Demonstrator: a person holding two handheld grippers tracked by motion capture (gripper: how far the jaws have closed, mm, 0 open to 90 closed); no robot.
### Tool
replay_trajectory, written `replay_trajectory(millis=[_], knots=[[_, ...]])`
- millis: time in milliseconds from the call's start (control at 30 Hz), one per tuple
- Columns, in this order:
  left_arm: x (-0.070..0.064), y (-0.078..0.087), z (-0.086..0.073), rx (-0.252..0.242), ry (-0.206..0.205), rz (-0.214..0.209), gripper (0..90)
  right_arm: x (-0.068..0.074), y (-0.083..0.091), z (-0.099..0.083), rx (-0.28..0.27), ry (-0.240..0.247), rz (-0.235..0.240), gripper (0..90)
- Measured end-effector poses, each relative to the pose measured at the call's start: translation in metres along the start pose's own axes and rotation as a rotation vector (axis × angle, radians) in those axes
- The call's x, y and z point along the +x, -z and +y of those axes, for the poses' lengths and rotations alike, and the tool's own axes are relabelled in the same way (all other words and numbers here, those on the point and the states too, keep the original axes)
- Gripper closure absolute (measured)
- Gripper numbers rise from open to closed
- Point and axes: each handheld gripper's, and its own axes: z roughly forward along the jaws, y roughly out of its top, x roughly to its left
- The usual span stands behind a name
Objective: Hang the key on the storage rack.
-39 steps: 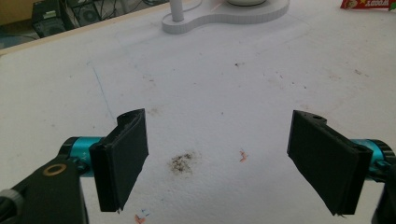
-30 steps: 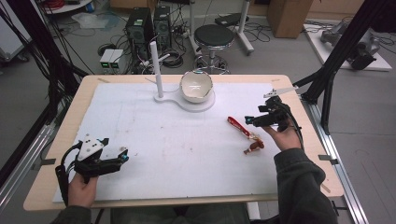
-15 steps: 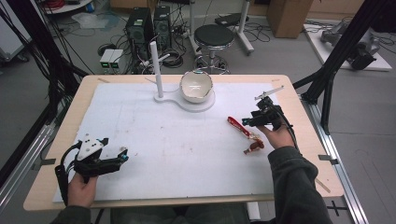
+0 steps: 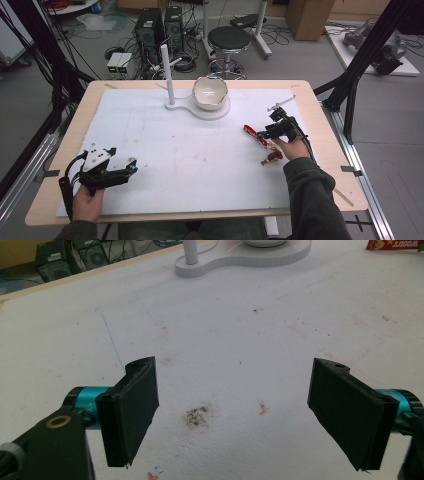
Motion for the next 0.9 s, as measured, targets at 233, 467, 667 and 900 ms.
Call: replay_trajectory(millis=[233,467,667,900], knots=[[0.0,0.0,0.0,-0.001,-0.001,-0.004,20.7,0.0,-0.005,0.0,0.034,-0.002,-0.001,50.6],[-0.001,0.0,0.0,-0.002,-0.001,-0.003,20.7,0.001,-0.011,0.001,0.063,0.013,-0.014,56.3],[-0.001,0.0,0.0,-0.003,-0.002,-0.005,20.7,0.002,-0.015,0.002,0.085,0.011,-0.019,59.5],[-0.001,0.0,0.0,-0.002,-0.003,-0.004,20.7,0.003,-0.02,0.001,0.124,0.027,-0.029,65.5]])
